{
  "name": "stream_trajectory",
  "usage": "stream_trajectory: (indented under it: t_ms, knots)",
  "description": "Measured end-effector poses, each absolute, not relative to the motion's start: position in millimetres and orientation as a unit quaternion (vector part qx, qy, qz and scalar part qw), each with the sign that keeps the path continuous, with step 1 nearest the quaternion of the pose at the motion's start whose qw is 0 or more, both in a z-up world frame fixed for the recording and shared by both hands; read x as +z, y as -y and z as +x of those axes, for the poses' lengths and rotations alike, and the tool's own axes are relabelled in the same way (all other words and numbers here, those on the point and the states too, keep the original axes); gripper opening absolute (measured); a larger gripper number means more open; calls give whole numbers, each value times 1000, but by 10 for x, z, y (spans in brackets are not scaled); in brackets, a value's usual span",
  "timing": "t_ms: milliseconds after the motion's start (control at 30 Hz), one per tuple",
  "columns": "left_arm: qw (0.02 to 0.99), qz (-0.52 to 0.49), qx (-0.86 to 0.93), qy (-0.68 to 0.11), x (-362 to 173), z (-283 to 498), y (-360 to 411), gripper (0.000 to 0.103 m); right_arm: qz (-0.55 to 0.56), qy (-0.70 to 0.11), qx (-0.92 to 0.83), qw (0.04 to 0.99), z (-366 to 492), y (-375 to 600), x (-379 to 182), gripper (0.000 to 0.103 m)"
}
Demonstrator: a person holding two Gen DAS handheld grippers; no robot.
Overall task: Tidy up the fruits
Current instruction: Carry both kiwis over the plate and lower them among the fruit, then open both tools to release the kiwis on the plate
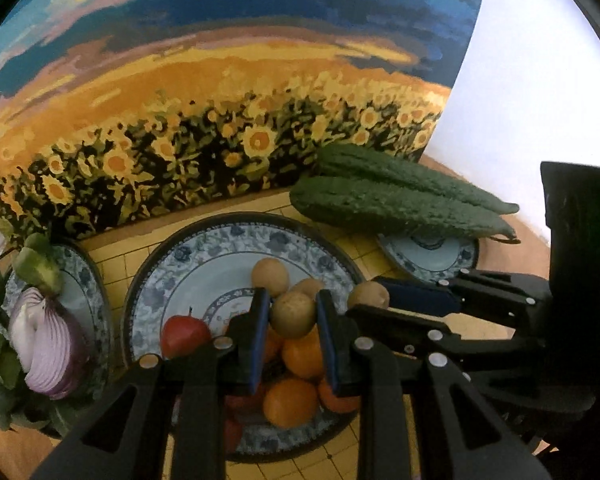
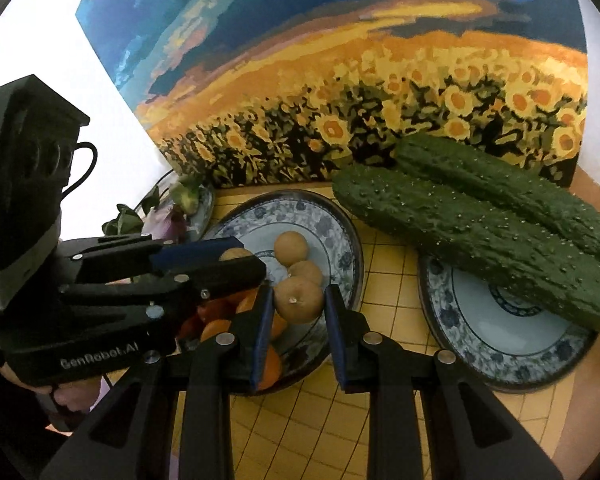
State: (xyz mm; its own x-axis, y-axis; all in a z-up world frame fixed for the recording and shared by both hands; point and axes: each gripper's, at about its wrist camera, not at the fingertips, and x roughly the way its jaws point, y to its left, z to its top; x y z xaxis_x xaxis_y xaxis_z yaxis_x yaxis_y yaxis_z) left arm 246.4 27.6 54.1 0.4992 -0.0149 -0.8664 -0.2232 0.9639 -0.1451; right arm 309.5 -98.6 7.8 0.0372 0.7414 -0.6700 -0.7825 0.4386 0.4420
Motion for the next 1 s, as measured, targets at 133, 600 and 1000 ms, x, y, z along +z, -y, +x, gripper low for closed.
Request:
stream_trajectory:
  t_ms: [133,600,1000]
  knots:
    - [855,-120,65,-500,454,2515,-292,24,-21,-460,528,714,3155,927,-23,27]
    - [854,-137,69,-497,357,2692,-430,24,-9,-456,540,707,3232,838,-112,27]
    - [853,-152,88,-491,319,2725,-540,24,-3,-436,541,719,3270,794,-119,27]
